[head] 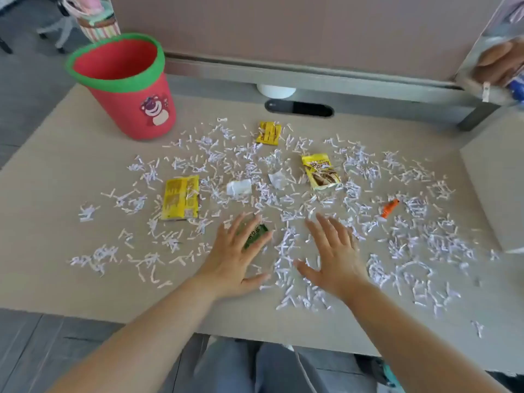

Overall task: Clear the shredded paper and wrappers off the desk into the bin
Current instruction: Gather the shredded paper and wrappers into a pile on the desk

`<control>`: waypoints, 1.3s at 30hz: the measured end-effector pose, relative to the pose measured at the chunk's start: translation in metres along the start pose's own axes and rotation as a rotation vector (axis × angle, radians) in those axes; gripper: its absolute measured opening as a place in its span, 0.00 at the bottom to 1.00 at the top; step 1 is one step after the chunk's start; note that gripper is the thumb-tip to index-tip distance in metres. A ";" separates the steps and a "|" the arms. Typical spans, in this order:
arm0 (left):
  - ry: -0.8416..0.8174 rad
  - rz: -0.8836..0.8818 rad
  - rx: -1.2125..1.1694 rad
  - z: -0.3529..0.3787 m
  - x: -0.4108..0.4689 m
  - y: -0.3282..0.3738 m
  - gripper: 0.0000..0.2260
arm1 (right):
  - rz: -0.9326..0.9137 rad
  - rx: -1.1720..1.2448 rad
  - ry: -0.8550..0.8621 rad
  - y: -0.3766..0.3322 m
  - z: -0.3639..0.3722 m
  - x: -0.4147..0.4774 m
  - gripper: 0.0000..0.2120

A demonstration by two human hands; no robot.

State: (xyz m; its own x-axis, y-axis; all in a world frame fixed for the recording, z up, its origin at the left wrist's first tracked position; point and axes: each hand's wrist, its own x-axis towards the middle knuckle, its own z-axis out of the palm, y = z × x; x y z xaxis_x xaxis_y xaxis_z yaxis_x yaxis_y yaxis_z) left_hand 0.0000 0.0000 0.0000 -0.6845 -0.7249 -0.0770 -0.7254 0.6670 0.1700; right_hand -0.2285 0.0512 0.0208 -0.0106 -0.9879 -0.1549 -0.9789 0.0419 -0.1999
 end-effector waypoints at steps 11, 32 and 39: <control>-0.224 -0.073 0.064 0.029 0.026 -0.010 0.40 | 0.030 -0.062 -0.066 0.002 0.047 0.009 0.49; 0.411 0.160 0.038 0.045 0.070 -0.034 0.11 | -0.173 0.039 0.392 0.007 0.060 0.073 0.13; 0.402 0.146 0.093 0.038 0.064 -0.020 0.14 | -0.211 -0.079 0.278 -0.004 0.053 0.072 0.13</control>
State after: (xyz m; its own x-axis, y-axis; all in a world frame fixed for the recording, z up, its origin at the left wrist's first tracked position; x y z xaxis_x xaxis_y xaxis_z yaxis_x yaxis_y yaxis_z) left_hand -0.0320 -0.0527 -0.0458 -0.7113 -0.6193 0.3325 -0.6393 0.7666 0.0600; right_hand -0.2141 -0.0118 -0.0409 0.1487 -0.9770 0.1528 -0.9782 -0.1680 -0.1224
